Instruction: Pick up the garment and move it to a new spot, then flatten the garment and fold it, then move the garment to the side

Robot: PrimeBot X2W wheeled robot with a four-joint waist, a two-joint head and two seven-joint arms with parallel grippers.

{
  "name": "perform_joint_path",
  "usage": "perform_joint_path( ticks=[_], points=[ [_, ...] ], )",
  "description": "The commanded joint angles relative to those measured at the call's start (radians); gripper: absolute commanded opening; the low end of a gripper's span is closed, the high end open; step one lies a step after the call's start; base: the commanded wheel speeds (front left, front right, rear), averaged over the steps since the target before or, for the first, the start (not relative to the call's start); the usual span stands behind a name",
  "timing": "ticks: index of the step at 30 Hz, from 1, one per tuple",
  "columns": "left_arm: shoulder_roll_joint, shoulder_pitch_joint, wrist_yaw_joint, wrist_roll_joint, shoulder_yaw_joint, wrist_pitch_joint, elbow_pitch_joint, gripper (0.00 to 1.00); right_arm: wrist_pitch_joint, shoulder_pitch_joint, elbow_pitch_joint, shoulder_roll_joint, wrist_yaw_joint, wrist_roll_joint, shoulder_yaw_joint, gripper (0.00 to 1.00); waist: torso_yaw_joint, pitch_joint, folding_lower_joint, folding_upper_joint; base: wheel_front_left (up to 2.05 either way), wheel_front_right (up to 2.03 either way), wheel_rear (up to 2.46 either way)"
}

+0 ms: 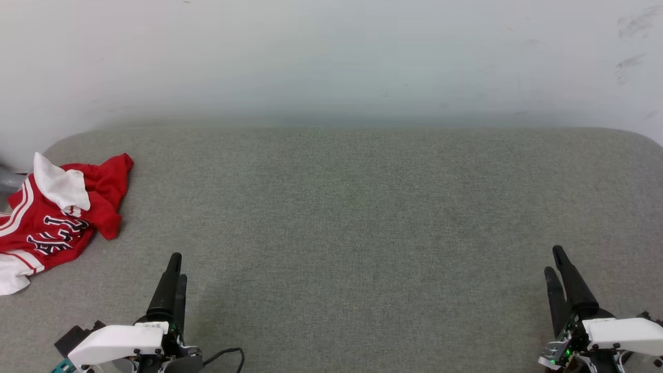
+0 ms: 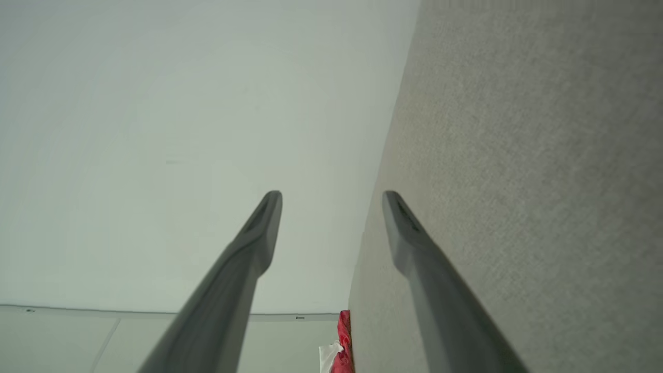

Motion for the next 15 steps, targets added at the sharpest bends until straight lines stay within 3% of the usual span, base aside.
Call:
perform_joint_path(
  ticks=[1,15],
  points=[
    [0.002,-0.020,0.004,0.034,0.009,-0.010,-0.026,1.00,-0.009,-0.019,-0.027,-0.001,0.000,-0.034,-0.005,1.00,0.000,0.000,-0.0001,-0.0001,0.00,0.00,0.00],
    [0.003,-0.010,0.088,0.378,-0.030,-0.072,-0.118,1.00,-0.072,-0.007,-0.150,0.000,0.000,-0.405,0.033,1.00,0.001,0.003,-0.0001,-0.0001,0.00,0.00,0.00]
  ],
)
